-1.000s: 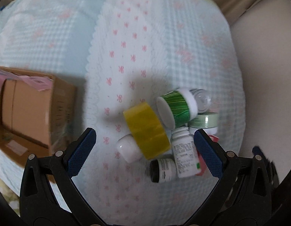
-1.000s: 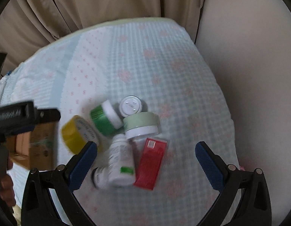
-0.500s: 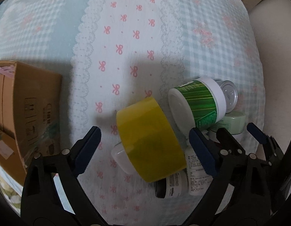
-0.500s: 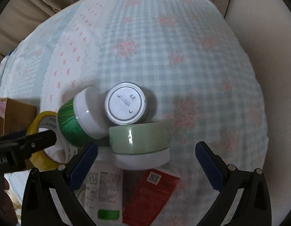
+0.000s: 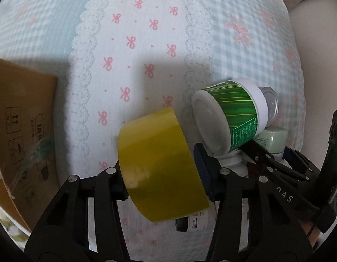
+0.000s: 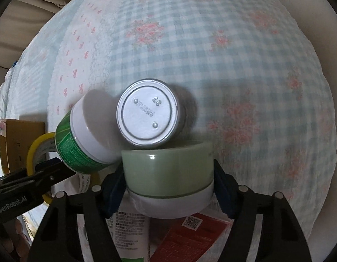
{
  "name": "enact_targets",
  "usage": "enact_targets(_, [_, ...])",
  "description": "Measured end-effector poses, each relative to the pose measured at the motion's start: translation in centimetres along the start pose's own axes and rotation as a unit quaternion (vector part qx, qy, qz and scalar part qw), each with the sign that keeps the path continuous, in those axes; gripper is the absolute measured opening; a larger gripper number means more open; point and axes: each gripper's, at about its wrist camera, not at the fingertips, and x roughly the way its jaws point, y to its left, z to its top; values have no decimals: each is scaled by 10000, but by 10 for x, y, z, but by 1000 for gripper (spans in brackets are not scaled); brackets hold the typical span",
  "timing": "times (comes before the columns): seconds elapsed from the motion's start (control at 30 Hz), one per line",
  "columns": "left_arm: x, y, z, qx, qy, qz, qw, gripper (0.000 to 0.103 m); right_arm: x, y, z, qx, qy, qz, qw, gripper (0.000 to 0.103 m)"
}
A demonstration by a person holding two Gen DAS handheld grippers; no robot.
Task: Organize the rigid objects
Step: 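Carry the tape roll and pale green jar over the cardboard box with both tools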
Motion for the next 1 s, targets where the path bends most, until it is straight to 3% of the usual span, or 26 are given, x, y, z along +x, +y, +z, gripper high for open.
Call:
enact_targets(0.2, [-8, -4, -1, 138, -87, 9, 9999, 43, 0, 11, -4, 137, -91, -159, 9997, 67])
enact_targets(0.47, [-55, -8, -13, 306, -300, -29, 9991, 38, -46, 9, -16, 470, -404, -449, 9971, 67])
enact_targets(0.8, [-169, -11, -31, 829, -1121, -147, 9901, 38, -153, 36, -33, 502, -1041, -701, 9908, 67])
enact_targets(1.0, [-242, 17, -44, 1018, -1525, -72, 9830, 38, -216, 62, -53, 573, -1365, -612, 9871, 67])
